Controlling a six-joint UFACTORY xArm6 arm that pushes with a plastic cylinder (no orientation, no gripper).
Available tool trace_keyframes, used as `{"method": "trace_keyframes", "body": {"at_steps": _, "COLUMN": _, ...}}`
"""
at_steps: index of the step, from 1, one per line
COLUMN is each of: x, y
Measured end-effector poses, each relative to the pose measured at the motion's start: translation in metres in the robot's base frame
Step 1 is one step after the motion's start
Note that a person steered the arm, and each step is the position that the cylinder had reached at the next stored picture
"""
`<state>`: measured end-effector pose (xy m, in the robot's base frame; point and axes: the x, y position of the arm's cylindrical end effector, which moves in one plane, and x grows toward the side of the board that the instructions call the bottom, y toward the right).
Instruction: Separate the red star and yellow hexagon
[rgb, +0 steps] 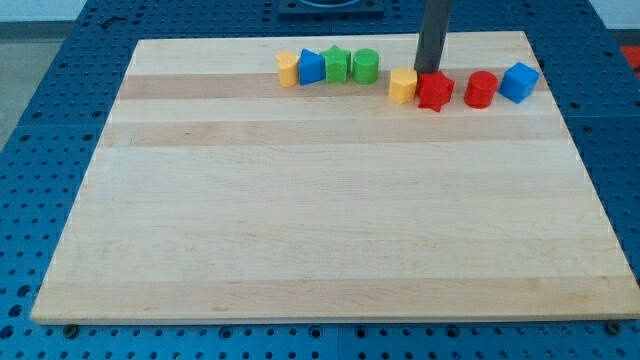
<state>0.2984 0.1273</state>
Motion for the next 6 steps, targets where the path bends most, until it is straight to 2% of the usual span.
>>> {"method": "trace_keyframes", "body": {"at_steps": 4, "x": 0.050, "y": -0.016}}
{"method": "trace_keyframes", "body": {"at_steps": 5, "x": 0.050, "y": -0.016}}
{"method": "trace_keyframes", "body": {"at_steps": 6, "x": 0.060, "y": -0.048}}
